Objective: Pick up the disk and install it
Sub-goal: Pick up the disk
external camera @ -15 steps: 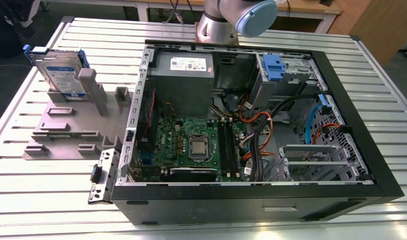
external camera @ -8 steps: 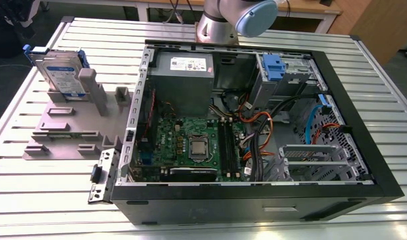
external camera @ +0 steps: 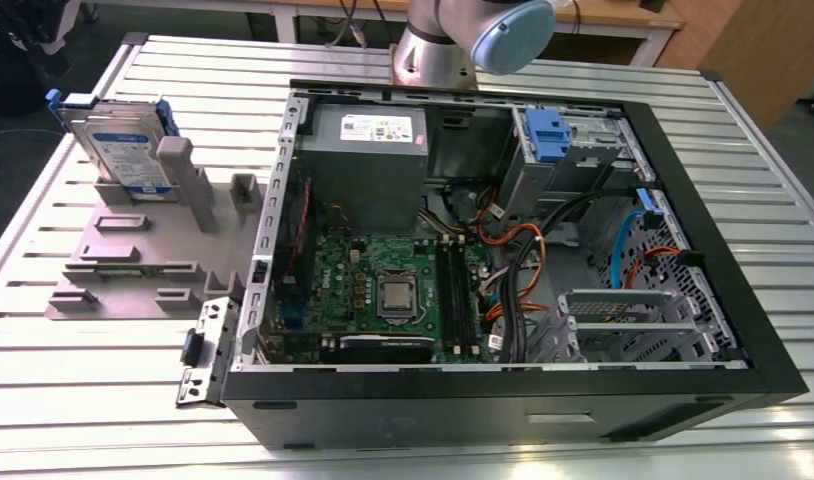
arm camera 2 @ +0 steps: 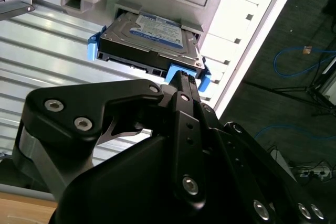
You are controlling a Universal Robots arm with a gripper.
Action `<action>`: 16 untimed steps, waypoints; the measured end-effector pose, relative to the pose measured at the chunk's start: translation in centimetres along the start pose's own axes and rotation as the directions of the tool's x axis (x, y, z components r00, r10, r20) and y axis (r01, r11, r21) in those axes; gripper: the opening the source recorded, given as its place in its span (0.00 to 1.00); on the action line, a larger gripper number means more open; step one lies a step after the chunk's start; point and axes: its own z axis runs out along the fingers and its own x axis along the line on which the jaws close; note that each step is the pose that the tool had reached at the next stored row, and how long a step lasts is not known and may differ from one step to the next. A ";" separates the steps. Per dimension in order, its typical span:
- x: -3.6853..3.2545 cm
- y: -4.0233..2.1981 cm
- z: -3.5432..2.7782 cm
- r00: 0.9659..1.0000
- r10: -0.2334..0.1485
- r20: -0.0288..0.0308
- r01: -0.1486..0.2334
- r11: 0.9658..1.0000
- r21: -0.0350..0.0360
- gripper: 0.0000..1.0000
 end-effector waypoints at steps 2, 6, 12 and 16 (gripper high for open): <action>0.00 0.00 0.00 1.000 0.002 0.000 -0.002 1.000 0.000 0.11; 0.00 0.00 0.00 1.000 0.005 0.000 -0.005 1.000 0.000 0.11; 0.00 0.00 0.00 1.000 0.010 0.000 -0.010 1.000 0.000 0.11; 0.00 0.00 0.00 1.000 0.014 0.001 -0.014 1.000 0.000 0.11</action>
